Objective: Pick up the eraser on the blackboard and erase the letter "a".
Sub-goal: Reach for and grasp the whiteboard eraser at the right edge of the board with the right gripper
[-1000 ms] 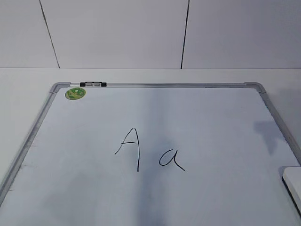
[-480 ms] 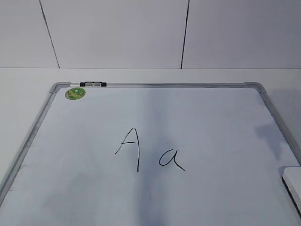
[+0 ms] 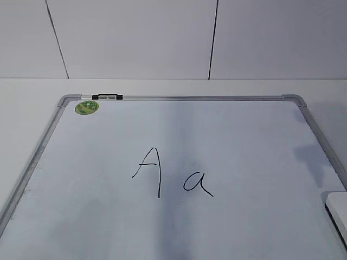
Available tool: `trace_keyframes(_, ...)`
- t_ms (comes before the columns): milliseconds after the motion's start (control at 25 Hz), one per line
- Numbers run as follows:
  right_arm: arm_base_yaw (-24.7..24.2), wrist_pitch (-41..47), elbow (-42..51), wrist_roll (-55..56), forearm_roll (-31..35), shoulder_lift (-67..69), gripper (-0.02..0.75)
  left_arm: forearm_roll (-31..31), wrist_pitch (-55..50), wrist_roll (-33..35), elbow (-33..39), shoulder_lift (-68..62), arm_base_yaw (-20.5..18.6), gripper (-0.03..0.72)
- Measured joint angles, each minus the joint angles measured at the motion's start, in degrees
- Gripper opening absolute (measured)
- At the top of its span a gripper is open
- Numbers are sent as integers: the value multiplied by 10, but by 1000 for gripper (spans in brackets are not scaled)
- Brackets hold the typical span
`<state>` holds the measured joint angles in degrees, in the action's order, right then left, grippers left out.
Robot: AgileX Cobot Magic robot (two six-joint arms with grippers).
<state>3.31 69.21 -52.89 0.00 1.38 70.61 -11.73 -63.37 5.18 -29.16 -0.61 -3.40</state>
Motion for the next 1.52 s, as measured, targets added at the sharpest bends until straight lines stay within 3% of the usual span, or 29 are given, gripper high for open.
trace_keyframes(440,0,-51,117,0,1,0,647,0,0,0,0,0,0,235)
trace_keyframes(920,0,-145,149,0,-3,0,647,-2,0,0,0,0,0,235)
trace_keyframes(1520,0,-171,150,0,-14,43,636,-2,0,0,0,0,0,235)
